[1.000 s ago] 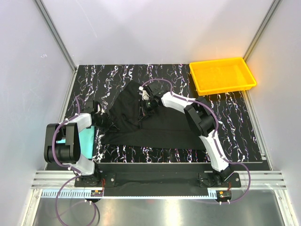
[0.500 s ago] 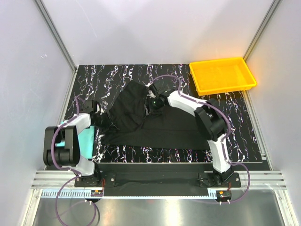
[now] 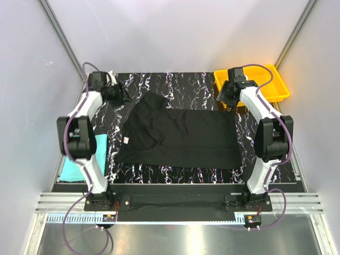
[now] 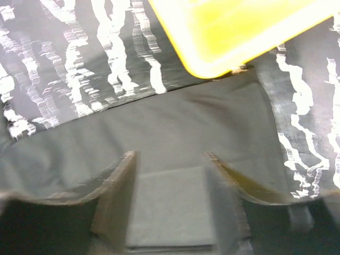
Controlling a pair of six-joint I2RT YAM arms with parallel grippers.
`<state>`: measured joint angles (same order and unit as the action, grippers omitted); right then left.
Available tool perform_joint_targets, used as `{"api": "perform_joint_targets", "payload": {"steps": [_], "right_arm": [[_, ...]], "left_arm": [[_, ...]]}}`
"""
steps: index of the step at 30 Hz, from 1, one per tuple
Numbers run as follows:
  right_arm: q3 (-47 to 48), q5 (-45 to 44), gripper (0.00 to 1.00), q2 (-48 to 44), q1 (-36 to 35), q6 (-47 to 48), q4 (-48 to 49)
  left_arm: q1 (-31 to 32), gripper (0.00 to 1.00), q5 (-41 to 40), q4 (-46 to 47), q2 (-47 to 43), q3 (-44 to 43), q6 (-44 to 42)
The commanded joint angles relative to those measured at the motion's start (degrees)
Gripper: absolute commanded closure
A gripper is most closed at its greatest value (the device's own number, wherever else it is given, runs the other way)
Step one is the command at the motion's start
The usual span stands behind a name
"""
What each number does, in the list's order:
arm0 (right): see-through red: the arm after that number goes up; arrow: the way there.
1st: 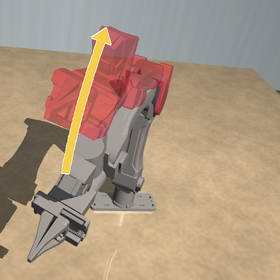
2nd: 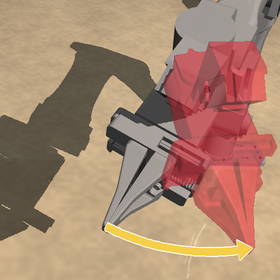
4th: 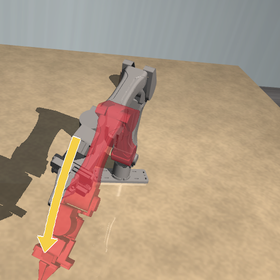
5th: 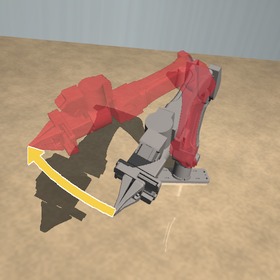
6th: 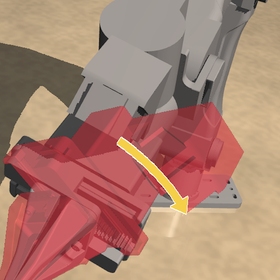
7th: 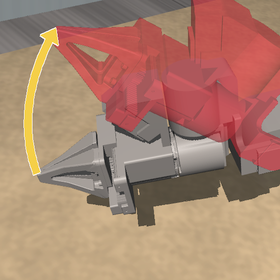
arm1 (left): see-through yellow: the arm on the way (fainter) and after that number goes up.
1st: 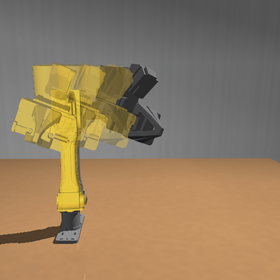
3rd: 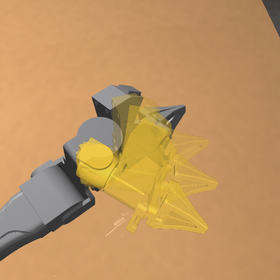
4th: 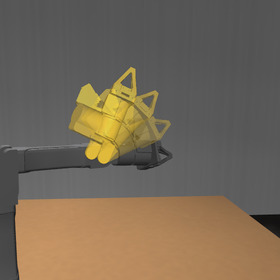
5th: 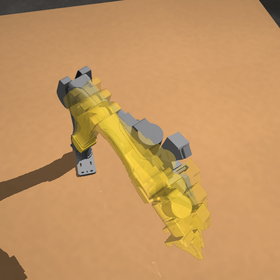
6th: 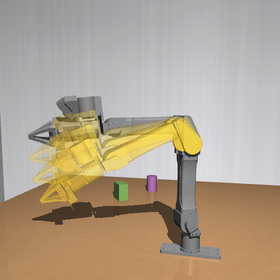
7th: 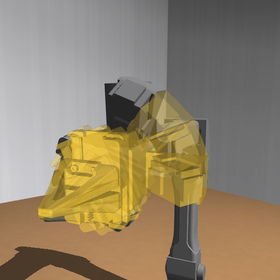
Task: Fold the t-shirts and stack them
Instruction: Fold the tshirt
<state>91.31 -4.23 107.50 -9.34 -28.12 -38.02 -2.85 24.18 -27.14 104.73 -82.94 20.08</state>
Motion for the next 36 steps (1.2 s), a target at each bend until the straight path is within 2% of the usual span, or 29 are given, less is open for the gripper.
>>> {"api": "perform_joint_targets", "payload": {"steps": [1,2,4,10,14,18,20,25,28,30,31,34,36], "right_arm": [[-0.78,-4.21,0.47,1.13,1.42,-1.93,-1.62],[-1.74,-4.38,0.51,1.65,2.30,-2.64,-1.44],[-3.32,-4.65,0.52,1.92,4.33,-1.86,-0.13],[-5.88,-3.24,0.56,3.94,9.08,0.08,4.18],[-1.94,-2.98,0.67,9.38,12.42,1.49,4.62],[4.22,-2.19,0.68,15.44,13.39,2.54,5.41],[8.70,-0.96,0.67,18.78,13.39,2.63,5.76],[18.88,1.41,0.61,25.29,13.39,1.05,5.76],[21.01,2.47,0.56,25.48,13.39,-0.35,2.97],[19.10,2.82,0.52,23.55,13.39,-1.32,-0.82],[14.65,4.04,0.45,20.06,13.39,-0.89,-0.48],[6.03,7.73,0.38,13.90,13.39,1.73,4.24],[3.97,13.07,0.34,12.91,13.39,5.16,6.64]], "left_arm": [[-0.40,0.44,-2.12,-2.57,8.44,-8.44,-4.34],[-0.31,0.43,-1.95,-4.05,9.78,-9.77,-5.30],[-0.40,0.42,-1.51,-5.20,11.89,-11.80,-5.57],[-0.31,0.44,-1.94,-5.12,12.78,-9.88,-4.17],[-0.40,0.53,-2.39,-5.03,11.38,-7.60,-0.93],[-0.31,0.54,-2.04,-4.77,10.85,-6.36,0.23],[-0.31,0.48,-1.60,-4.86,11.11,-6.71,-0.21],[-0.40,0.42,-0.81,-4.94,11.73,-8.47,-1.70],[-0.31,0.39,0.95,-5.03,12.51,-9.78,-2.32],[-0.40,0.35,2.09,-5.03,13.22,-11.01,-2.76],[-0.40,0.34,2.53,-5.03,13.66,-11.37,-3.54],[-0.40,0.33,3.59,-5.03,15.68,-12.69,-4.69],[-0.31,0.34,2.89,-5.12,16.82,-13.48,-5.22]]}}
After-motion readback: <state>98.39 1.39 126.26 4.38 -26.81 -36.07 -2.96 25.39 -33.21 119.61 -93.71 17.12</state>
